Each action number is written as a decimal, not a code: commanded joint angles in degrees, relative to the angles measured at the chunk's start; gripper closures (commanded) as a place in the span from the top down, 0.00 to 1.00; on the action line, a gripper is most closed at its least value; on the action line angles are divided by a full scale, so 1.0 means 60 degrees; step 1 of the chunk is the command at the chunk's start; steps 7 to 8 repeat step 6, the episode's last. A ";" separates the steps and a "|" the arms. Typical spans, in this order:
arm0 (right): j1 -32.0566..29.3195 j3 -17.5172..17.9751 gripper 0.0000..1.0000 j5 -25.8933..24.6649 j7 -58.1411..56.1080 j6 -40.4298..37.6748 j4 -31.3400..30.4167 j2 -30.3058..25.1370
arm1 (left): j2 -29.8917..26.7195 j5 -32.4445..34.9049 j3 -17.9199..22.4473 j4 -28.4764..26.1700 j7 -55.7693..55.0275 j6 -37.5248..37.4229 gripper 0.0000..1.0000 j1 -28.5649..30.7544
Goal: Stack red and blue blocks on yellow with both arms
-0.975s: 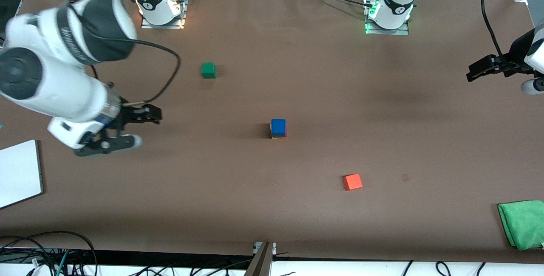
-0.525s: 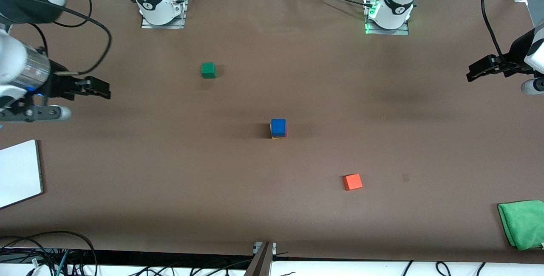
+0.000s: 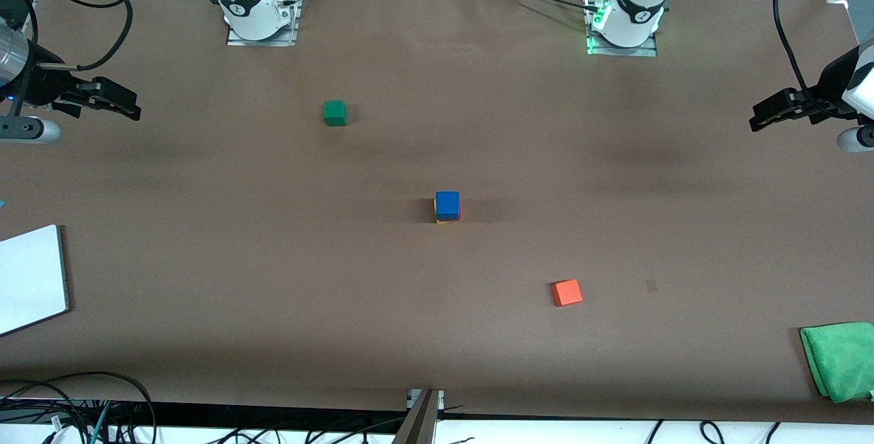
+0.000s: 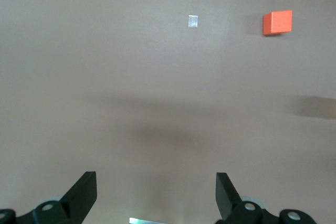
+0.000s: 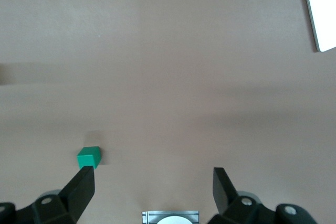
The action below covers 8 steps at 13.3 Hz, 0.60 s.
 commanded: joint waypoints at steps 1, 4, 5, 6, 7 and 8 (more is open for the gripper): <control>-0.0020 -0.0025 1.00 -0.0121 -0.0033 0.0125 -0.0117 -0.0021 | 0.0047 -0.0091 -0.0017 0.0164 0.0062 -0.0055 1.00 0.0040; -0.0035 -0.0025 1.00 -0.0048 -0.0063 0.0140 -0.0043 0.0024 | 0.0047 -0.0076 -0.0017 0.0164 0.0062 -0.0055 1.00 0.0040; -0.0035 -0.0025 1.00 -0.0033 -0.0048 0.0140 -0.0043 0.0024 | 0.0047 -0.0076 -0.0017 0.0164 0.0062 -0.0055 1.00 0.0040; -0.0035 -0.0025 1.00 -0.0019 -0.0019 0.0125 -0.0058 0.0038 | 0.0033 -0.0076 -0.0017 0.0164 0.0062 -0.0069 1.00 0.0040; -0.0035 -0.0025 1.00 -0.0019 -0.0019 0.0125 -0.0058 0.0038 | 0.0033 -0.0076 -0.0017 0.0164 0.0062 -0.0069 1.00 0.0040; -0.0035 -0.0025 1.00 -0.0019 -0.0019 0.0125 -0.0058 0.0038 | 0.0033 -0.0076 -0.0017 0.0164 0.0062 -0.0069 1.00 0.0040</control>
